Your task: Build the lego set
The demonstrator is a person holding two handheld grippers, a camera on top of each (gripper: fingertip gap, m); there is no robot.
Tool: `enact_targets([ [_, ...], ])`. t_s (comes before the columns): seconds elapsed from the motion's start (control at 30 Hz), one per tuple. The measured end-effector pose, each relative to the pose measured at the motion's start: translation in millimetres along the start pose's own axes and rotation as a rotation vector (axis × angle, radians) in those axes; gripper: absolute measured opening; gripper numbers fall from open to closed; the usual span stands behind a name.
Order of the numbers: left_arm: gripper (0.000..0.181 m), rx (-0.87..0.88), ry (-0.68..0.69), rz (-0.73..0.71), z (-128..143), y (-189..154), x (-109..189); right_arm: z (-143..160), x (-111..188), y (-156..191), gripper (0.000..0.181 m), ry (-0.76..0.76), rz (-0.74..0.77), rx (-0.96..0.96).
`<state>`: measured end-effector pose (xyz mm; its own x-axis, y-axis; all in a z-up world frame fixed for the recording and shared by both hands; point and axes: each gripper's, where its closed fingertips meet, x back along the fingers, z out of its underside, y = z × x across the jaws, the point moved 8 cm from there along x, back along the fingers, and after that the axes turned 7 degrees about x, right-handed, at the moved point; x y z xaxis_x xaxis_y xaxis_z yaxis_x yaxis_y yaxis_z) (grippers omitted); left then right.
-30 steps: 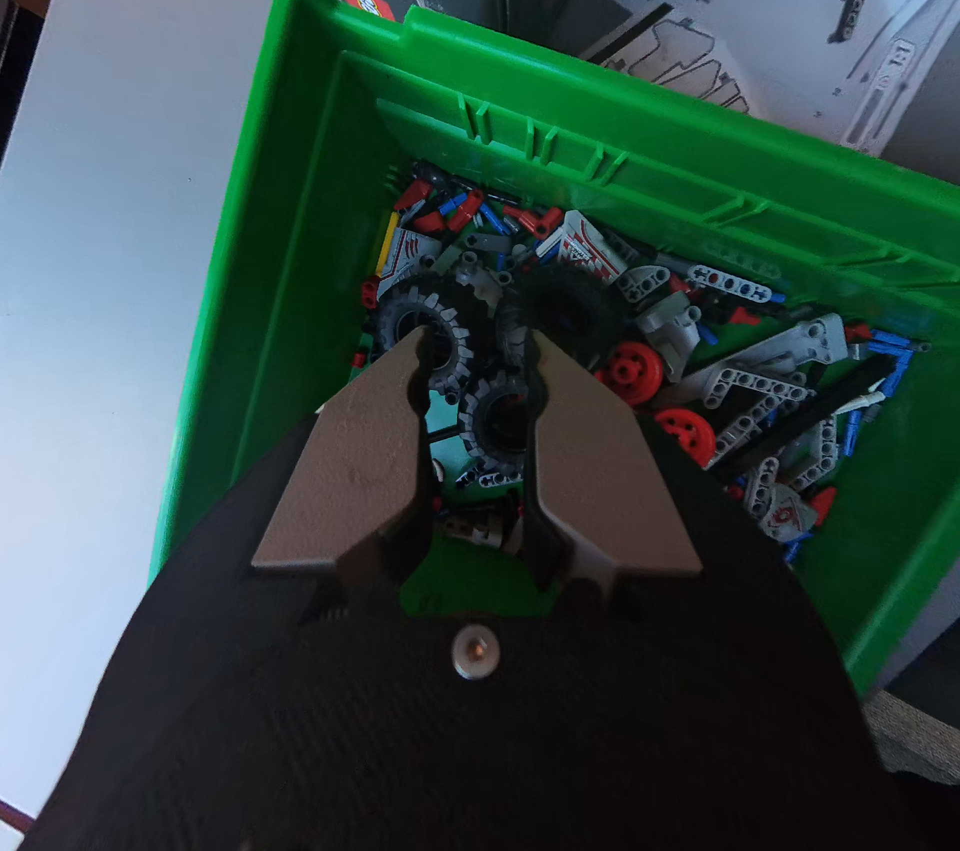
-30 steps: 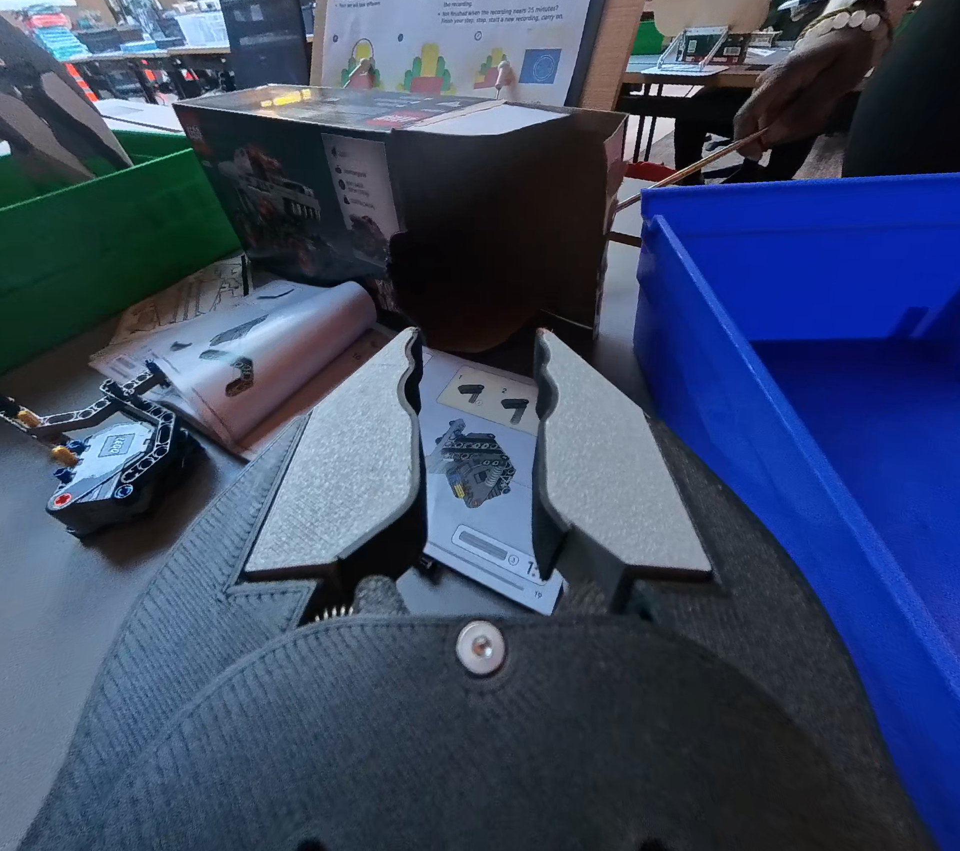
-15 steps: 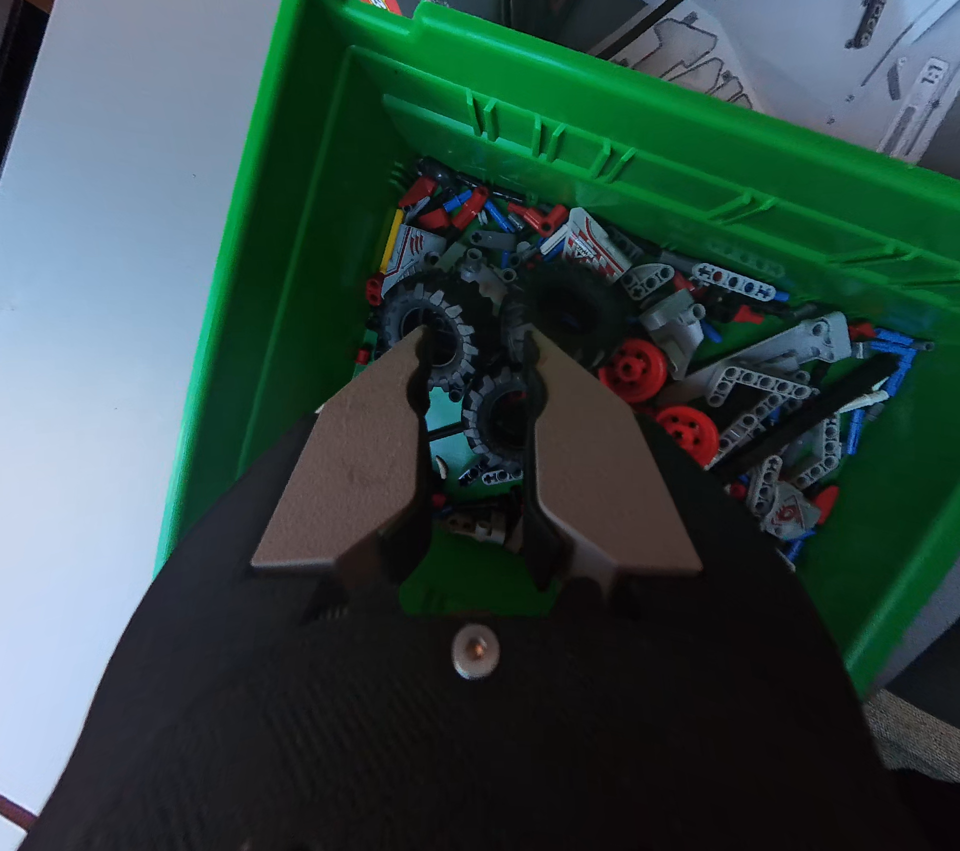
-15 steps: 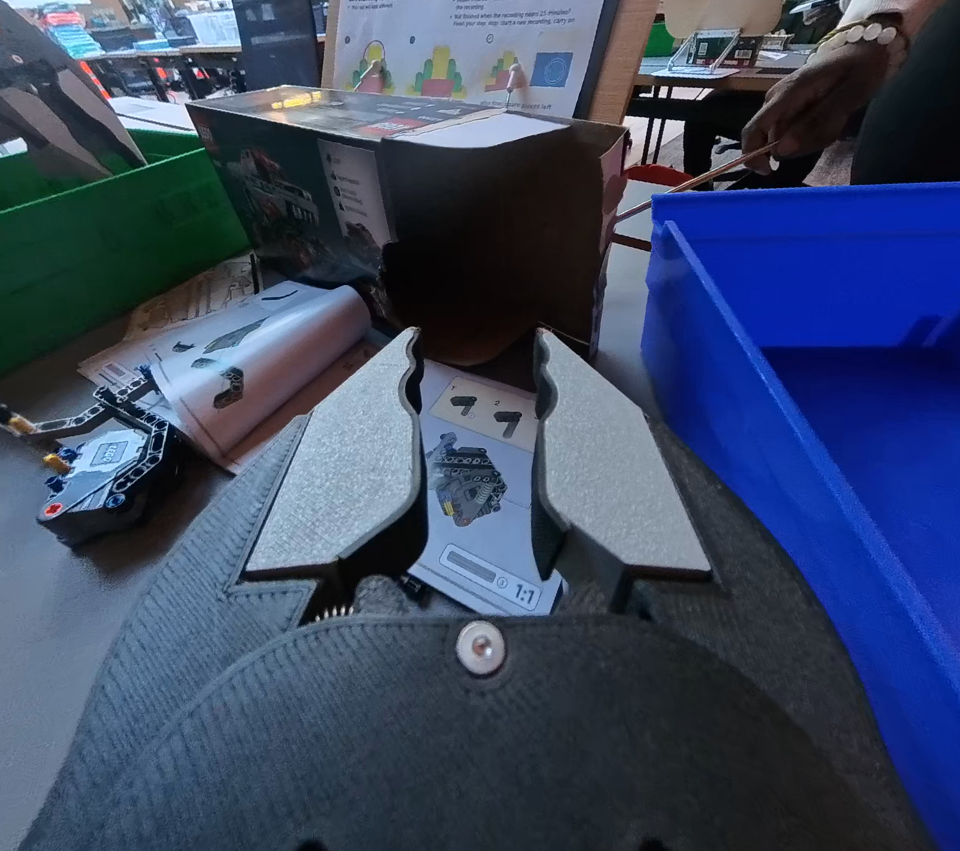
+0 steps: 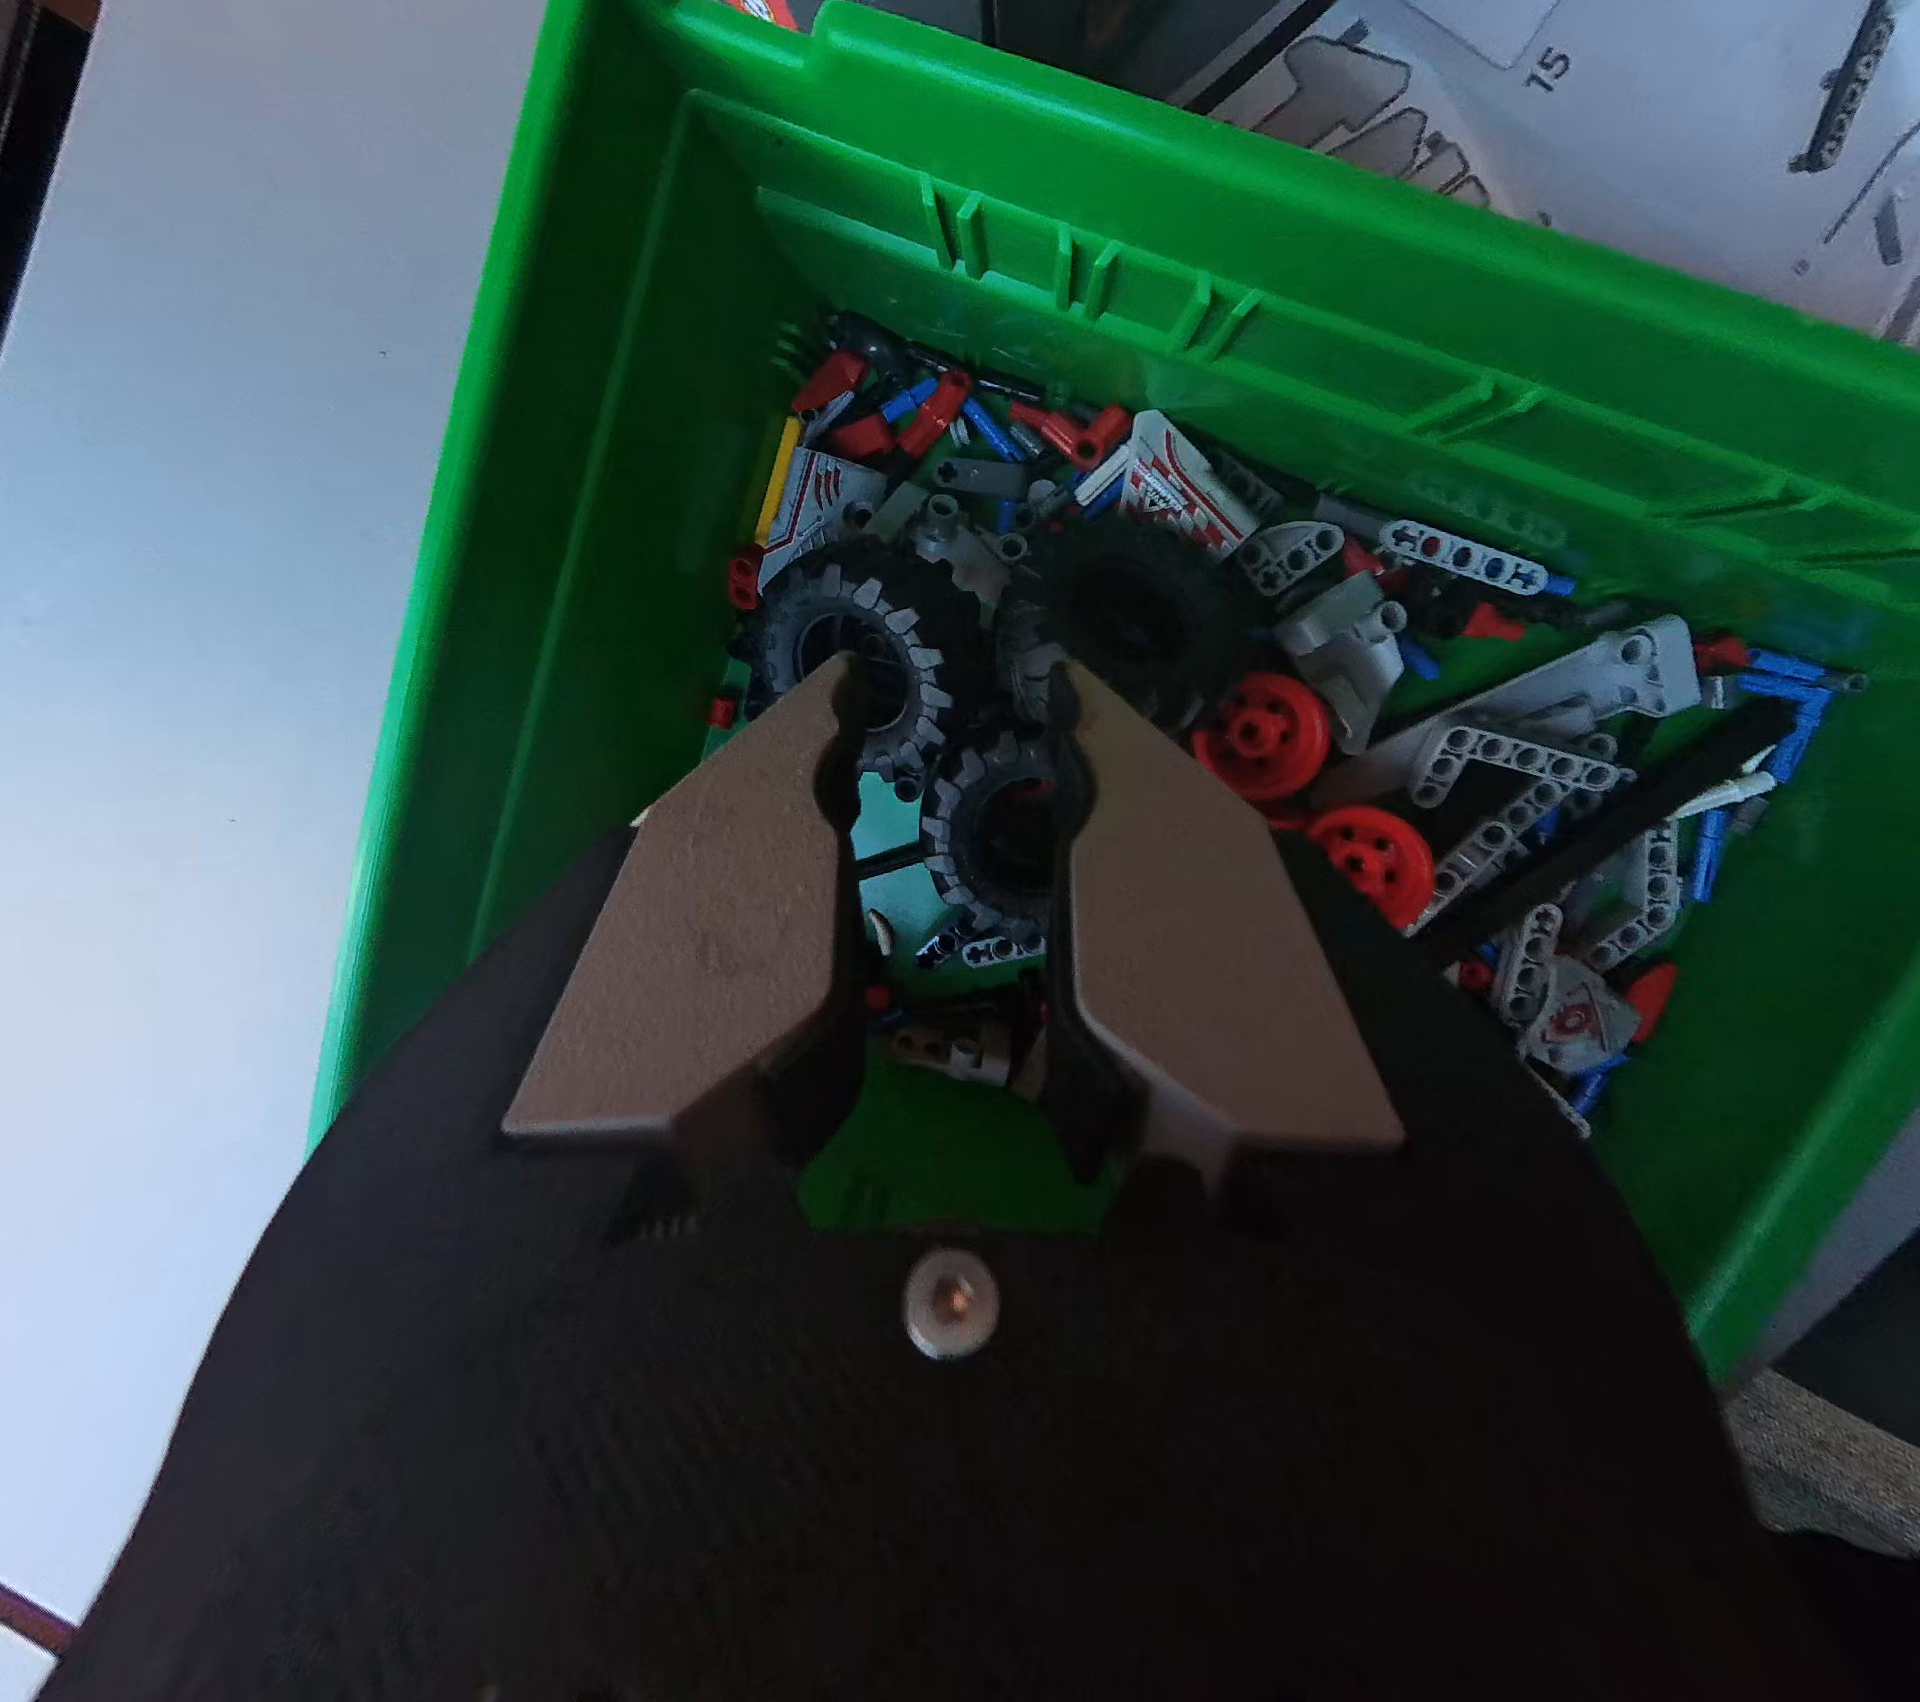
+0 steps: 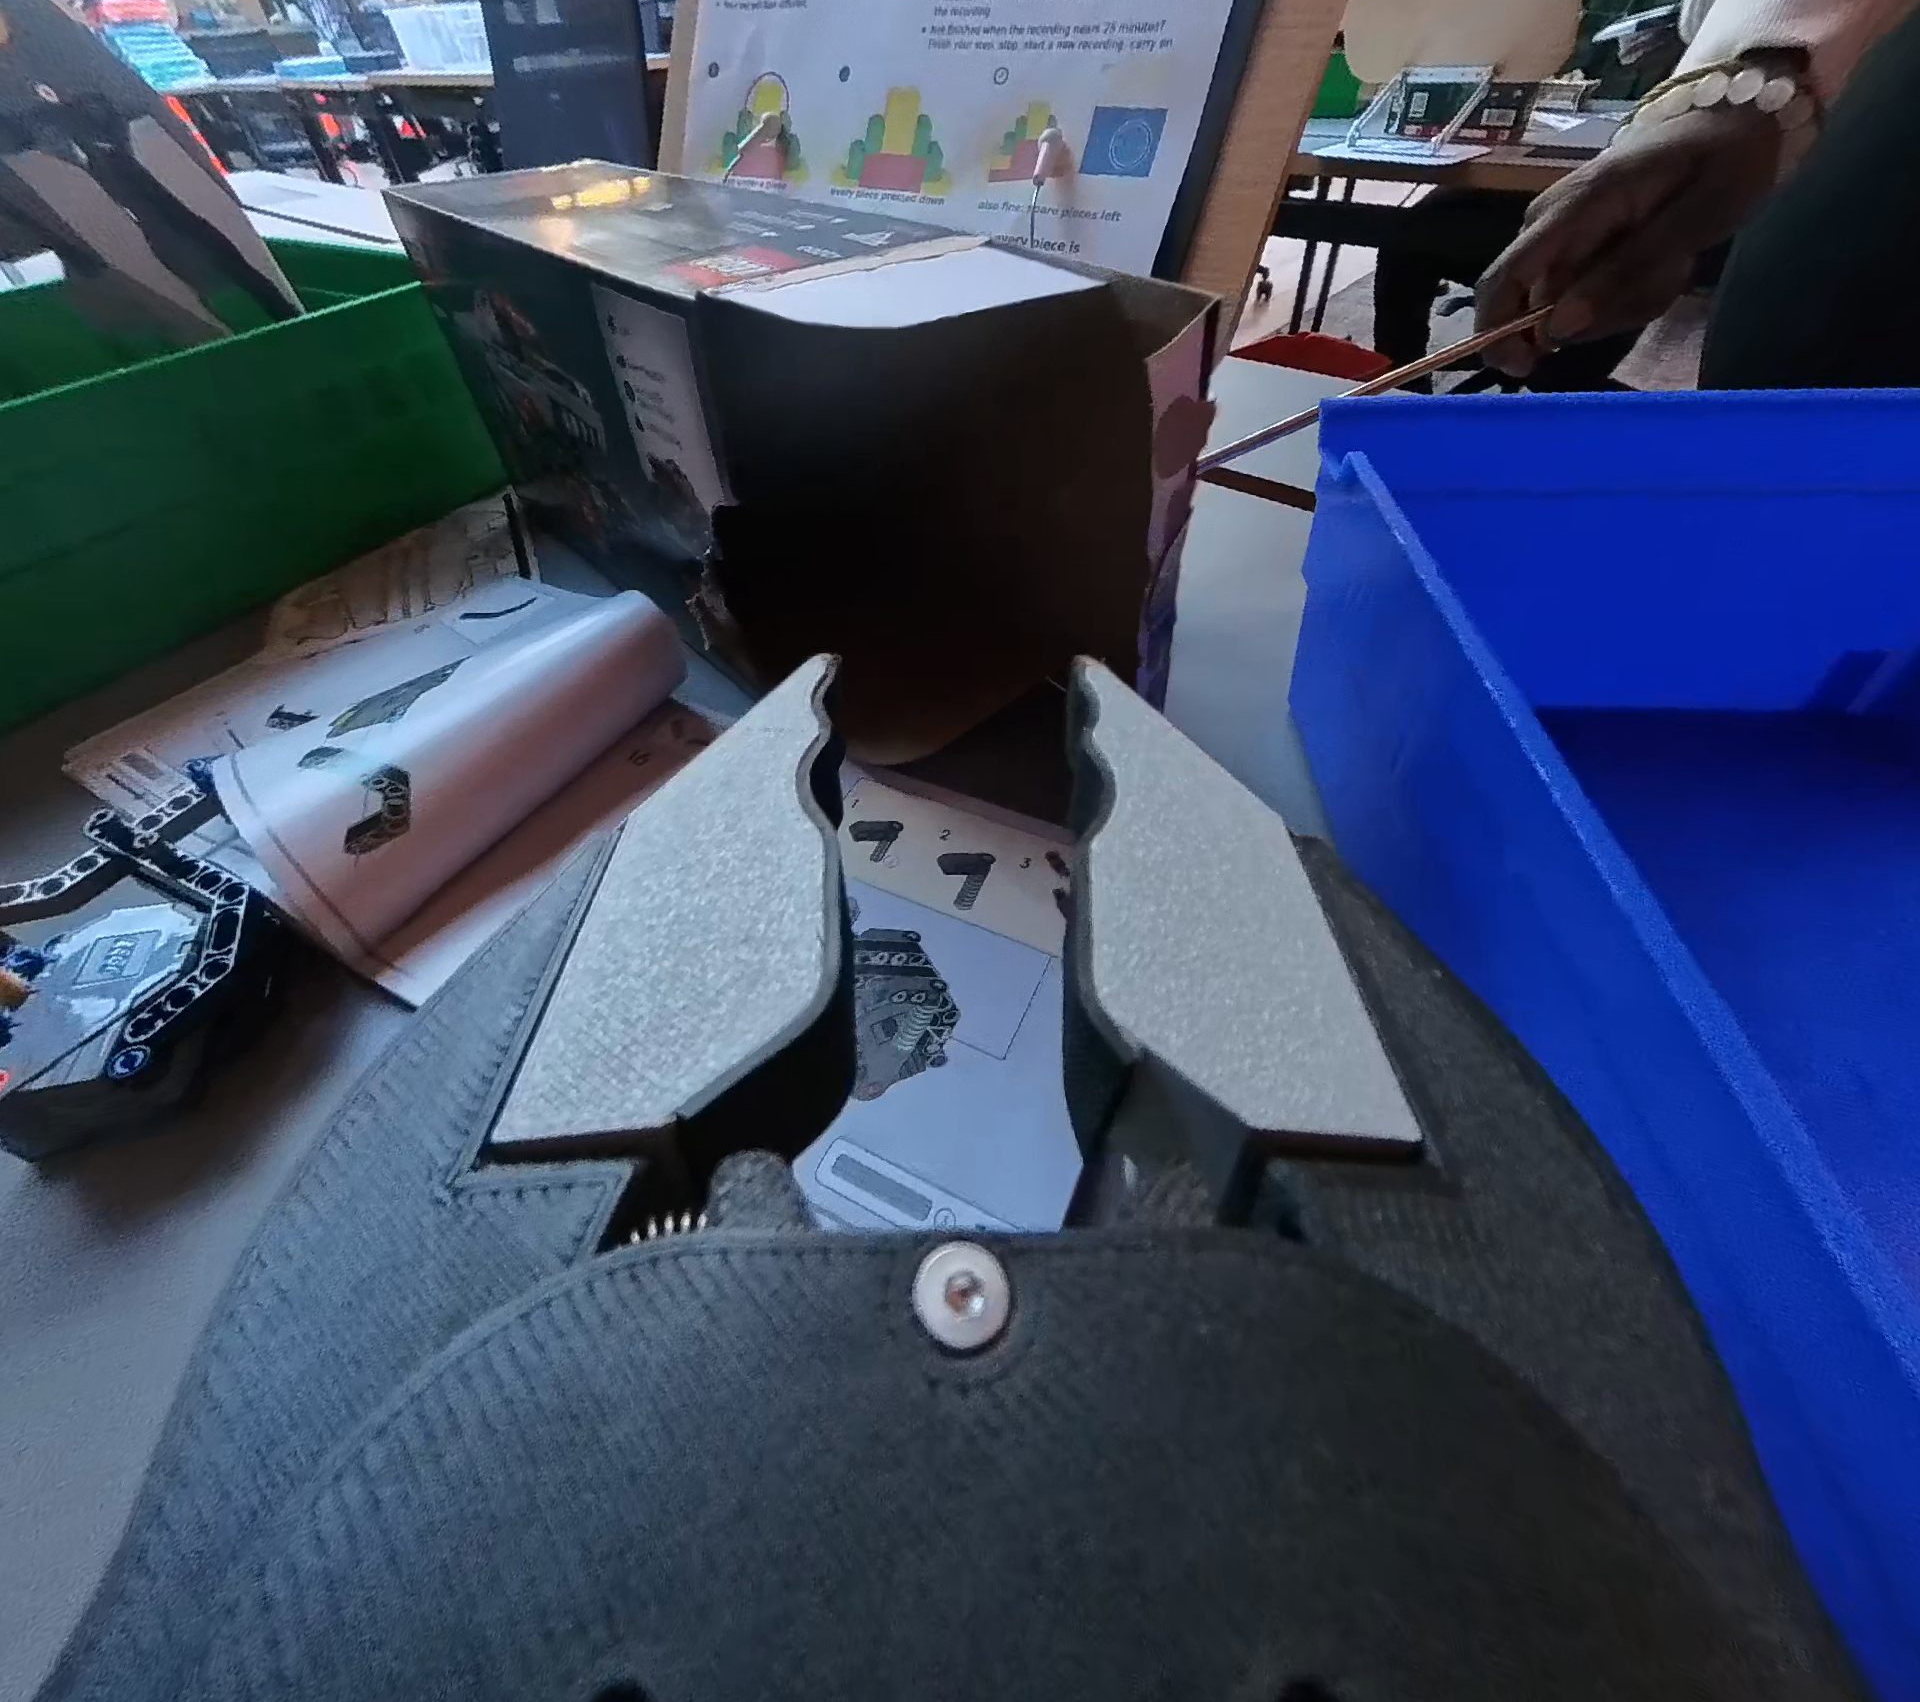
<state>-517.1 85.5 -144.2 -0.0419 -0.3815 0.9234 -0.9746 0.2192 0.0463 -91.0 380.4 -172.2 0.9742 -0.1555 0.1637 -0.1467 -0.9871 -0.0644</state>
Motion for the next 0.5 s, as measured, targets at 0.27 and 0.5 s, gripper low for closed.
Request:
enact_targets([
  [0.27, 0.032, 0.006, -0.005, -0.001, 0.1, 0.9, 1.1, -0.4, -0.3, 0.9, 0.039, 0.000, -0.007, 0.002],
  [0.5, 0.032, 0.007, -0.004, -0.001, 0.1, 1.0, 0.9, -2.0, 2.4, -0.1, 0.039, -0.012, 0.000, 0.000],
])
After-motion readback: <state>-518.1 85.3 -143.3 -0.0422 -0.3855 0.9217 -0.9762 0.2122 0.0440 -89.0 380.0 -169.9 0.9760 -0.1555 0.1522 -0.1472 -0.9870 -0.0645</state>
